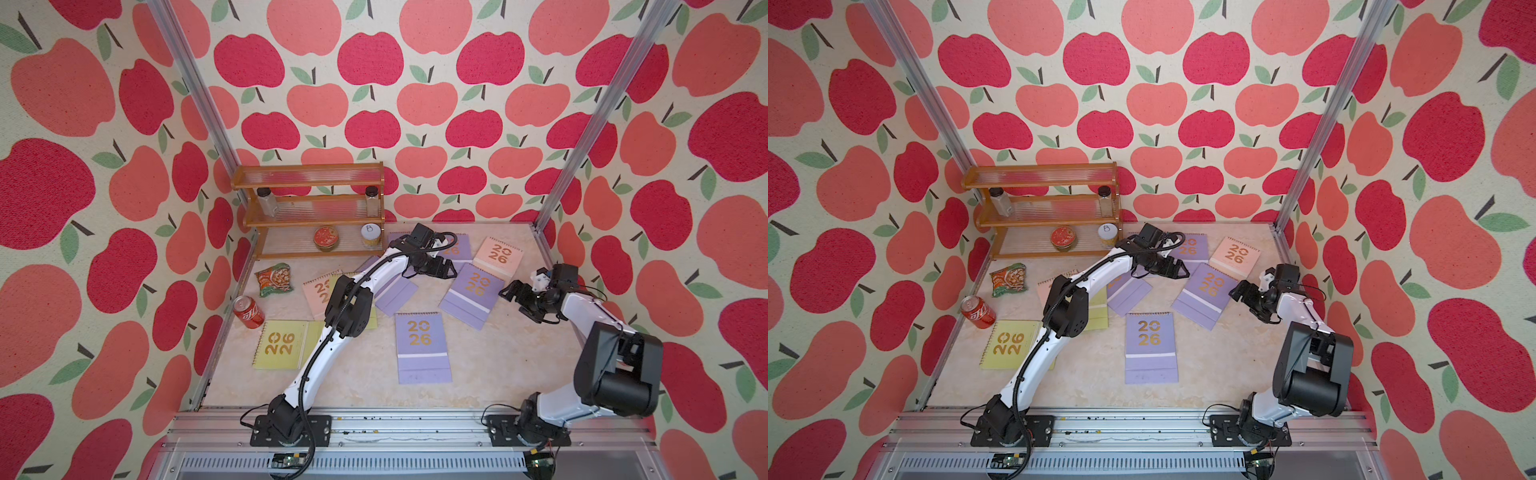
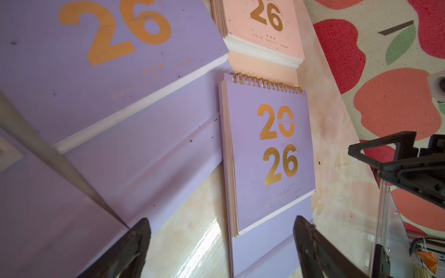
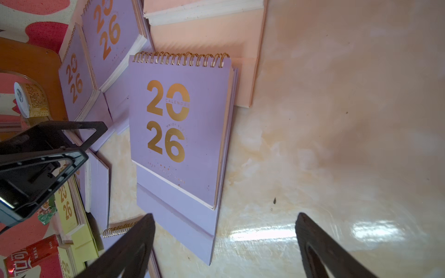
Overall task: Stack the calendars
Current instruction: Pick up the calendar at the center of the board.
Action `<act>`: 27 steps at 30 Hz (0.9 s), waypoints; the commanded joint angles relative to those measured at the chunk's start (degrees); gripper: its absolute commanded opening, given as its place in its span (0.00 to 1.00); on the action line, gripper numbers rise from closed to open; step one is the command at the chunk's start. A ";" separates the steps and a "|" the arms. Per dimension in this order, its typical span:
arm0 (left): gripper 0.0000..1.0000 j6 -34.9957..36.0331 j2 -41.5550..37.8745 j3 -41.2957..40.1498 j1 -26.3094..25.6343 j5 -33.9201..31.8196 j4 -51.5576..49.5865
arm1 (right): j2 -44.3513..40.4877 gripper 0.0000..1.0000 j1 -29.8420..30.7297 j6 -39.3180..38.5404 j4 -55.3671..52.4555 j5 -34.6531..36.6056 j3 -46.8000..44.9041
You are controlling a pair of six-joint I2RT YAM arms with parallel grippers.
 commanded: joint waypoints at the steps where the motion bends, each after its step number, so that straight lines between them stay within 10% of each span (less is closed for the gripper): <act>1: 0.91 -2.66 2.32 2.44 -0.19 -0.63 -0.92 | 2.56 0.92 0.12 1.25 4.46 -2.89 -0.65; 27: 0.91 -10.58 6.04 0.25 -4.38 7.32 4.82 | 16.38 0.87 6.39 7.02 15.44 -4.85 3.23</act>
